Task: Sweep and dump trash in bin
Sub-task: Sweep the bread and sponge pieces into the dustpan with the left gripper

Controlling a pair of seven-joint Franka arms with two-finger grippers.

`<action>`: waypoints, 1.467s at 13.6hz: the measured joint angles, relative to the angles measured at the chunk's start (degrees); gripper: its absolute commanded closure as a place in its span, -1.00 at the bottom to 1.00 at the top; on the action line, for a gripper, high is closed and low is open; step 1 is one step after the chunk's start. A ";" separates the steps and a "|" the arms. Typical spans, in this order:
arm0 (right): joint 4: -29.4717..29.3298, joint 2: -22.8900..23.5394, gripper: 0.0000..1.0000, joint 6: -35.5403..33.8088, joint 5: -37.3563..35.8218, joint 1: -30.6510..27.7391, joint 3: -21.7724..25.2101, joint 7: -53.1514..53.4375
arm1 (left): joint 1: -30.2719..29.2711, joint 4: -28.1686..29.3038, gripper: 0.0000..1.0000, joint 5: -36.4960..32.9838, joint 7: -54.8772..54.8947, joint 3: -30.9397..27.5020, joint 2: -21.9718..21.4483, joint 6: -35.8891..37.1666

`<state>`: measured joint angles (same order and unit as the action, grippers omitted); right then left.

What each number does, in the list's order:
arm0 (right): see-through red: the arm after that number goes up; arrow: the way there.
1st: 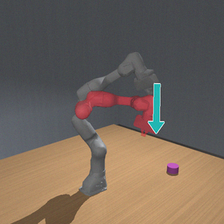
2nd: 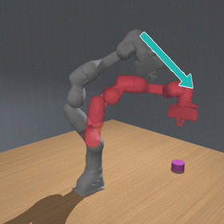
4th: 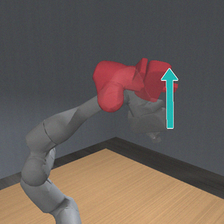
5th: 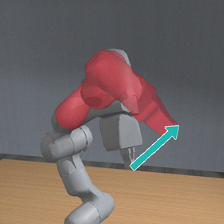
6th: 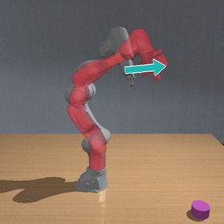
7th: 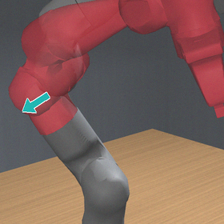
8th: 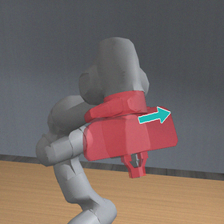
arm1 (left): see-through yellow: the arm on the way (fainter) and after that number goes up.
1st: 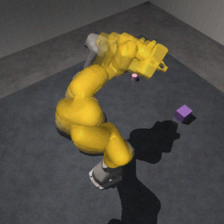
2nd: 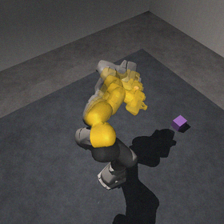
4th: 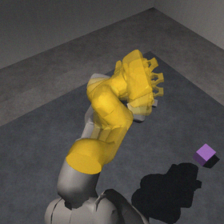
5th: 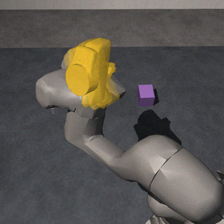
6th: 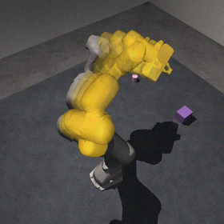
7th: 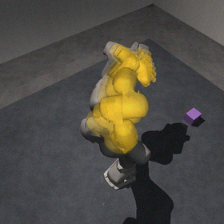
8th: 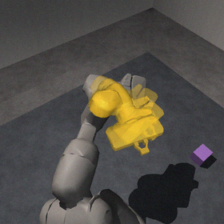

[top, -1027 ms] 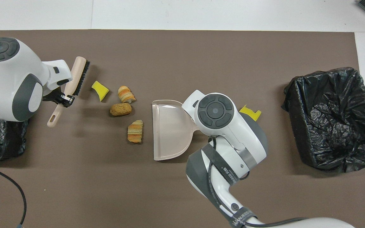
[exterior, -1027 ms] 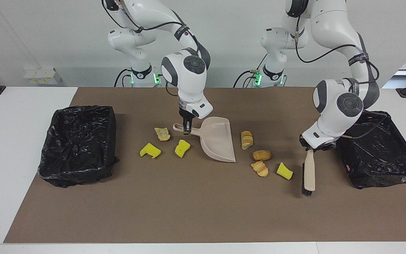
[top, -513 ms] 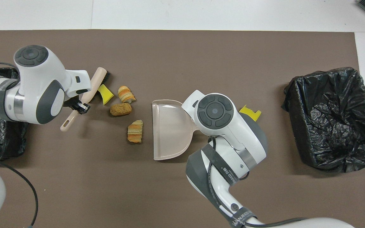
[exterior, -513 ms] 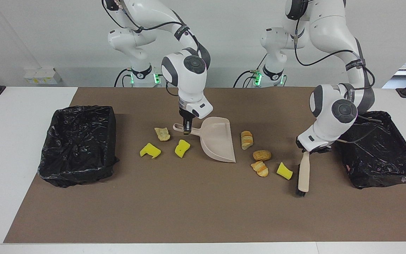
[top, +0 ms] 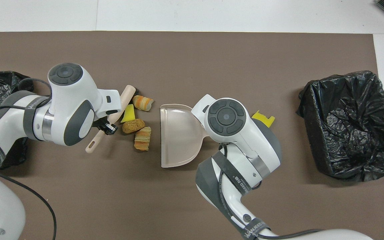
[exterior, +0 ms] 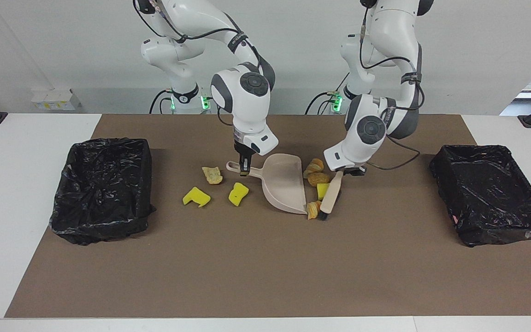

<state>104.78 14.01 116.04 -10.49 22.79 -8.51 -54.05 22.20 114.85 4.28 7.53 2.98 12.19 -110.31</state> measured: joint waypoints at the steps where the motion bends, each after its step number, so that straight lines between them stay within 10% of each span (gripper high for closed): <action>1: 0.04 0.00 1.00 0.00 -0.01 -0.15 0.06 0.00 | 2.03 0.51 1.00 1.63 -2.25 0.02 -0.50 0.07; 15: 0.90 -1.76 1.00 -1.74 -1.16 -0.45 -0.19 -7.58 | 8.28 -0.99 1.00 14.52 -41.92 -1.23 -9.39 16.48; 20: 7.43 -5.77 1.00 0.23 -1.16 1.82 -0.36 -8.29 | 10.95 12.72 1.00 14.51 -61.23 -0.01 -17.26 12.87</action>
<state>112.21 8.24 116.27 -11.65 24.61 -8.87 -62.34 33.15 127.57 18.79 -53.71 2.97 -5.07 -97.43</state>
